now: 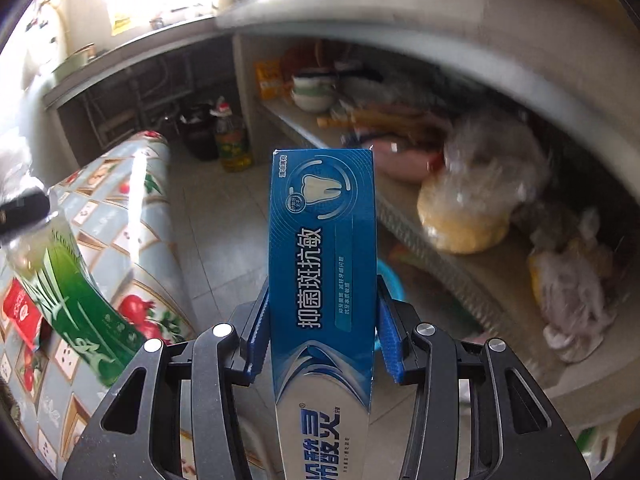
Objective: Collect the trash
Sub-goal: 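Carry both items over the blue wastebasket and open both tools, then move both open tools back over the red snack bag on the table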
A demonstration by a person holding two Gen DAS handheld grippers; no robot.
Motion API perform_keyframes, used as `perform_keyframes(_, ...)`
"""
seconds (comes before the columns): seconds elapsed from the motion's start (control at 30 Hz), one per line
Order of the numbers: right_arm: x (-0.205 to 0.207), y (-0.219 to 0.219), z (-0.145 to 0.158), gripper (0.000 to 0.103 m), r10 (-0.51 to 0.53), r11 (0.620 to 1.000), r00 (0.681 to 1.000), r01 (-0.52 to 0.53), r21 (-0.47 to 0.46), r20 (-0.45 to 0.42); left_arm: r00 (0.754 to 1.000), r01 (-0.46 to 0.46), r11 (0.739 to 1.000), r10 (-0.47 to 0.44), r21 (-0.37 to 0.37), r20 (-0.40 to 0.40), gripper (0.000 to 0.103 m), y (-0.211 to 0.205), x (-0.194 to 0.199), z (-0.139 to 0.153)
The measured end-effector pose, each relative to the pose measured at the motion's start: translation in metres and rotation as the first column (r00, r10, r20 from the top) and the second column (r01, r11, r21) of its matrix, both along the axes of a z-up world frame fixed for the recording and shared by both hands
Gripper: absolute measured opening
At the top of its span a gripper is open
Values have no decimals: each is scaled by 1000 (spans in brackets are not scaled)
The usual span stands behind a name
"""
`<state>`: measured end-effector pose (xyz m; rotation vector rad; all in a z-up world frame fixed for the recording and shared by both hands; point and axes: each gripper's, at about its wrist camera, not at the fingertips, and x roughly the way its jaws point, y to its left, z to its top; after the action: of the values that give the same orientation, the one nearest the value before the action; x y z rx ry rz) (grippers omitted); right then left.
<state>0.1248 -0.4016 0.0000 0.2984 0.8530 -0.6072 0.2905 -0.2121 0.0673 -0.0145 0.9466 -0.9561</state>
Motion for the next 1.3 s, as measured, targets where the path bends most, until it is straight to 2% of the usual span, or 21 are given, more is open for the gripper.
perform_keyframes(0.1,5,-31,-35,44,-47,995,999,48,82,-9,997,22,999,-19,40,-75,68,-52,18,-19)
perform_keyframes(0.27,19,-69,-86,44,-105,979,994,107,172,-23,989,52,991,-34,122,-142,68,-117,41,-53)
perform_keyframes(0.4,31,-95,-116,44,-142,969,990,143,203,-23,989,61,989,-41,133,-145,68,-155,57,-64)
perform_keyframes(0.5,45,-111,-137,44,-160,963,986,164,212,-37,989,73,983,-50,171,-136,68,-187,66,-81)
perform_keyframes(0.7,72,-137,-172,45,-193,959,981,195,205,-30,987,64,963,-22,260,-161,68,-241,80,-138)
perform_keyframes(0.77,78,-146,-187,47,-209,946,978,207,248,-20,984,52,953,2,298,-178,68,-254,85,-161)
perform_keyframes(0.83,84,-153,-206,60,-218,931,976,216,293,-25,983,31,944,30,328,-179,69,-261,89,-177)
perform_keyframes(0.93,90,-152,-222,62,-216,926,974,227,301,-70,983,1,946,59,325,-174,74,-258,91,-182)
perform_keyframes(1.0,90,-149,-227,62,-212,925,974,227,305,-82,983,14,951,43,309,-176,75,-255,91,-178)
perform_keyframes(1.17,73,-142,-223,63,-217,925,973,232,301,-81,989,55,962,-16,268,-145,75,-245,81,-155)
perform_keyframes(1.3,56,-134,-215,62,-215,937,973,229,263,-80,988,84,969,-52,232,-143,75,-226,73,-131)
